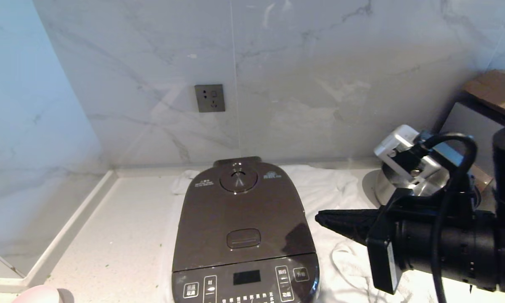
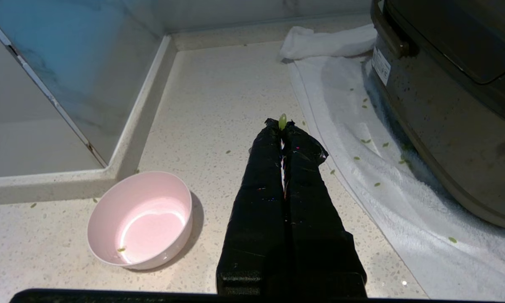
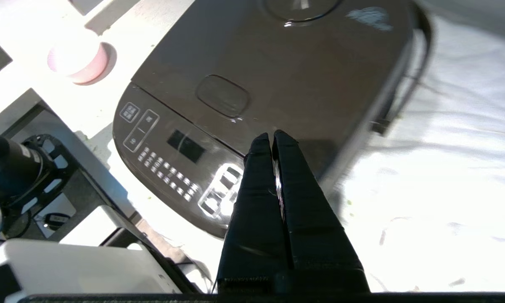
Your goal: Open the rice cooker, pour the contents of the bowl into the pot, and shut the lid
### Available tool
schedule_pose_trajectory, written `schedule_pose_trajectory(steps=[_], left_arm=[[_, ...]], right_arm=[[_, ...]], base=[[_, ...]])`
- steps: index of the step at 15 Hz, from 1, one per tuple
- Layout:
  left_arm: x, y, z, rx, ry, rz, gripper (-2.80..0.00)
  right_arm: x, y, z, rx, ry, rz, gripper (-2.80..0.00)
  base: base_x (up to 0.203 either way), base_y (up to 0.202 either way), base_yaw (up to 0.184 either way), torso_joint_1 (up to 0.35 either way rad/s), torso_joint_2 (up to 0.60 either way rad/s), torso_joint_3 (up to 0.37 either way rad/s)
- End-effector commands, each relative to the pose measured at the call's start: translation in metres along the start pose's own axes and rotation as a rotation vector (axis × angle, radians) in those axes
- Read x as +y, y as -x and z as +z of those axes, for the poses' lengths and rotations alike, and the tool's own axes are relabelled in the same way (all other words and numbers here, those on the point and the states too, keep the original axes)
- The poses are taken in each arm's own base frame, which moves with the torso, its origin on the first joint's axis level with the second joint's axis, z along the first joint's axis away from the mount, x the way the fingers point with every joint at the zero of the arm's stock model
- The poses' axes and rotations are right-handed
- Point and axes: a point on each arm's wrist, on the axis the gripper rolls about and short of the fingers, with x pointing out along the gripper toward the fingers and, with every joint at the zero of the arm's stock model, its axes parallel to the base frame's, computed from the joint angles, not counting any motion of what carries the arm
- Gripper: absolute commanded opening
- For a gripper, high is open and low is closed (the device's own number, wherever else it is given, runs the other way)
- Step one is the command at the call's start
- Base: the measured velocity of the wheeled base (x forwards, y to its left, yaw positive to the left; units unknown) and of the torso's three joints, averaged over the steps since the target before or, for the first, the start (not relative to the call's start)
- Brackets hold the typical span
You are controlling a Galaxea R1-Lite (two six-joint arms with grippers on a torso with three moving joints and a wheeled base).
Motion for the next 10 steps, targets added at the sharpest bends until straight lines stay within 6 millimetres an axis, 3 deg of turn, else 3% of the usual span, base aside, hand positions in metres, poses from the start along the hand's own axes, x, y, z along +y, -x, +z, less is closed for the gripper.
schedule_pose_trajectory(steps=[1,5,10], left_arm=[[0.000,0.000,0.000,-0.001,0.001,0.000,-2.80],[0.000,0.000,0.000,-0.001,-0.004,0.000,-2.80],[0.000,0.000,0.000,-0.001,-0.004,0.000,-2.80]], right_arm=[[-0.011,0.036,0.008,-0.096,-0.007,-0.052,-2.80],[-0.038,0.078,0.010,-0.206,0.009,-0.280,-2.80],[-0.052,0.155,-0.007,-0.385,-0.047,-0.592,-2.80]], base=[[0.000,0.000,0.000,0.000,0.00,0.000],[0.000,0.000,0.000,0.000,0.00,0.000],[0.000,0.000,0.000,0.000,0.00,0.000]])
